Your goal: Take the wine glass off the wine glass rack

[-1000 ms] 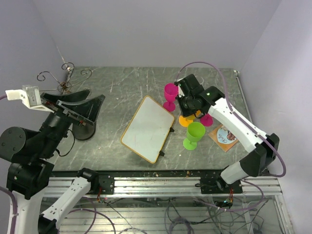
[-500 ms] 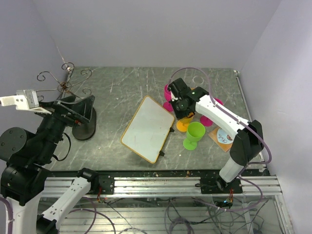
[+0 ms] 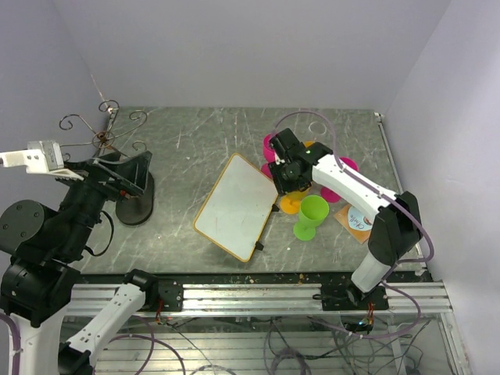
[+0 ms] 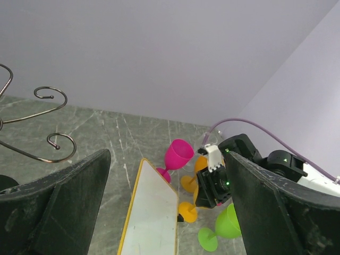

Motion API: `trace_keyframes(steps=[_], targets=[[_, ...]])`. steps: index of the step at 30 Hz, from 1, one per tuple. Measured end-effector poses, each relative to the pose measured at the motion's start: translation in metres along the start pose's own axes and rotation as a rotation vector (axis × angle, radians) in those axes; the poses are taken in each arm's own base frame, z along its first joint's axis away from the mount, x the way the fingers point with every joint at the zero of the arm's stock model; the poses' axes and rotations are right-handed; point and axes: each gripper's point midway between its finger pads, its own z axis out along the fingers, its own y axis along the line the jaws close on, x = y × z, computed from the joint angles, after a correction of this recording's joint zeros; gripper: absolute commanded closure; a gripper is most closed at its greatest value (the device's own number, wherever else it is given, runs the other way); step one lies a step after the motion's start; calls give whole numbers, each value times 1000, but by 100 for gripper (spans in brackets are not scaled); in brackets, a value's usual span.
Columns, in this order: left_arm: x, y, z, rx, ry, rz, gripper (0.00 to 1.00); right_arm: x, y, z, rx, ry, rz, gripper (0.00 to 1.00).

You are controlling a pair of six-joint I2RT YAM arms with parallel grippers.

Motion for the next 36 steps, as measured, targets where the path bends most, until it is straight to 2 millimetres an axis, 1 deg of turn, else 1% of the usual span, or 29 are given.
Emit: trace_keyframes(steps=[2,5,6,7,8,9,11,13,15,16,17,19,21,23,27,30,32,36], targets=[[1,0,1,-1,3,0,1,-1,-3,-5,12,-9,5,34],[-2,-1,3,-2,5,2,1,-7,-7,-25,22,-42,14,11],[-4,-2,4,-1,3,4,1,-12,-9,-37,24,-72,19,5],[-5,-3,4,-1,2,7,1,-18,-11,-49,22,-106,27,1],[-6,-3,4,-3,0,9,1,-24,-13,-64,21,-145,30,1],[-9,-2,4,-8,-3,13,1,-32,-15,-83,18,-197,37,0],[-14,-2,3,-18,-12,22,1,-47,-20,-127,1,-321,54,0],[-25,-2,3,-35,-36,30,1,-60,-26,-180,-20,-463,75,0],[-36,-2,1,-49,-62,36,1,-70,-33,-231,-40,-603,93,0],[-42,-2,0,-56,-77,39,1,-71,-36,-251,-49,-656,100,0],[-47,-2,0,-63,-92,41,1,-70,-38,-277,-68,-722,106,0],[-55,-1,-3,-73,-114,46,1,-65,-40,-314,-112,-821,112,0],[-62,-1,-6,-83,-134,51,1,-55,-39,-344,-166,-906,107,0],[-67,0,-8,-89,-146,55,1,-46,-37,-369,-220,-984,99,0],[-74,0,-10,-97,-164,57,1,-25,-38,-414,-297,-1132,89,0],[-76,0,-12,-101,-170,59,1,-17,-41,-439,-319,-1210,91,0],[-76,0,-12,-102,-170,59,1,-16,-43,-447,-322,-1233,94,0],[-76,0,-11,-103,-168,59,1,-20,-41,-442,-321,-1220,94,0]])
